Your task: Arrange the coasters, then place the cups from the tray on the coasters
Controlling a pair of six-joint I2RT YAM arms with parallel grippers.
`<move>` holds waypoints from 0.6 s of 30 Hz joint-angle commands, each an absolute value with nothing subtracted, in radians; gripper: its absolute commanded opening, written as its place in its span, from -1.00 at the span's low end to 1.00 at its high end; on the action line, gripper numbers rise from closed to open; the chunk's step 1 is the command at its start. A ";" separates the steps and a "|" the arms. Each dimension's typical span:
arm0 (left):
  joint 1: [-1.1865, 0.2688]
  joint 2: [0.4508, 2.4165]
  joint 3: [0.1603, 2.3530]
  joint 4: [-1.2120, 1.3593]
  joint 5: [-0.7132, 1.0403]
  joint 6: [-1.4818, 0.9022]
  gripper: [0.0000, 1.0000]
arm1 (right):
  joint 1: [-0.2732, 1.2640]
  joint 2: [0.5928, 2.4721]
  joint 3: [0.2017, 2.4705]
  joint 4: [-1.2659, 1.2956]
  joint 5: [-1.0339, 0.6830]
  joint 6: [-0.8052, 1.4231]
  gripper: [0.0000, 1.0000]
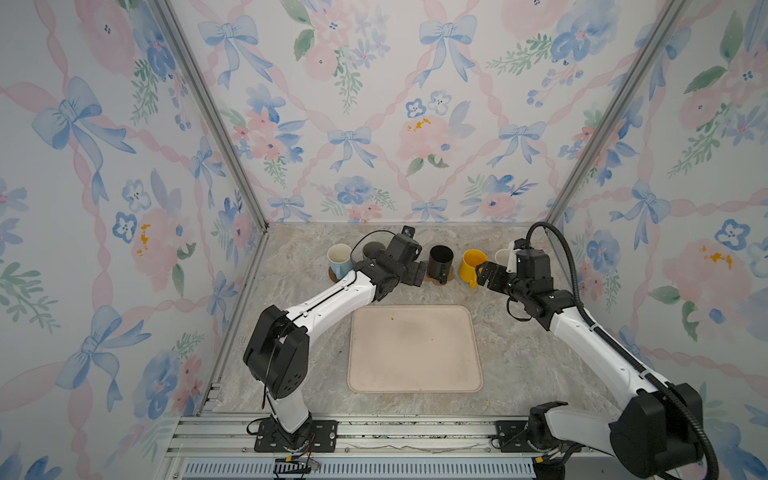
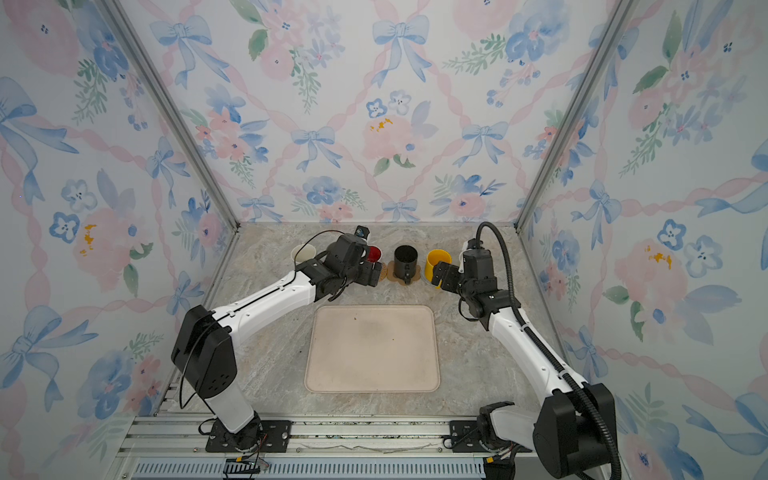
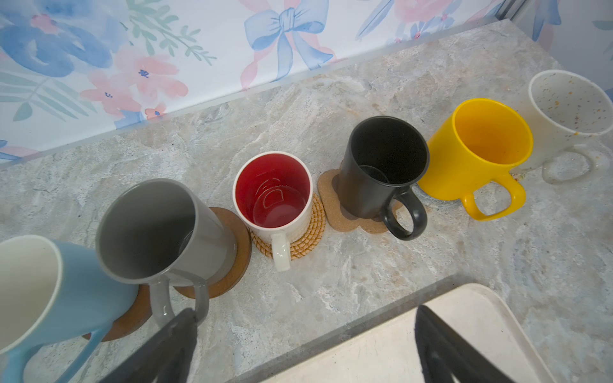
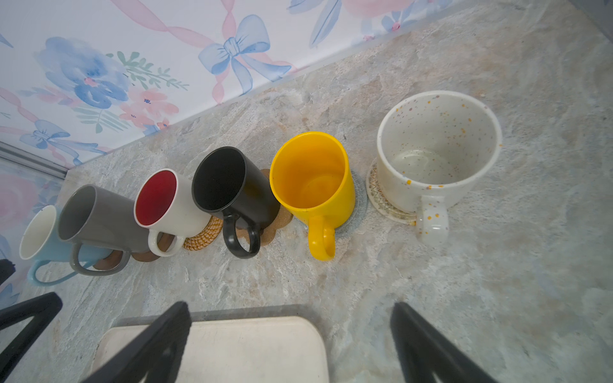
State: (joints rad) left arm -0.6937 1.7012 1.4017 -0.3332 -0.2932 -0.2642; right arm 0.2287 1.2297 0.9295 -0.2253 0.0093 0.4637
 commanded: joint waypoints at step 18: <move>-0.618 1.143 0.692 0.226 -0.424 -0.049 0.96 | 0.227 0.944 0.719 -0.069 0.013 0.129 0.94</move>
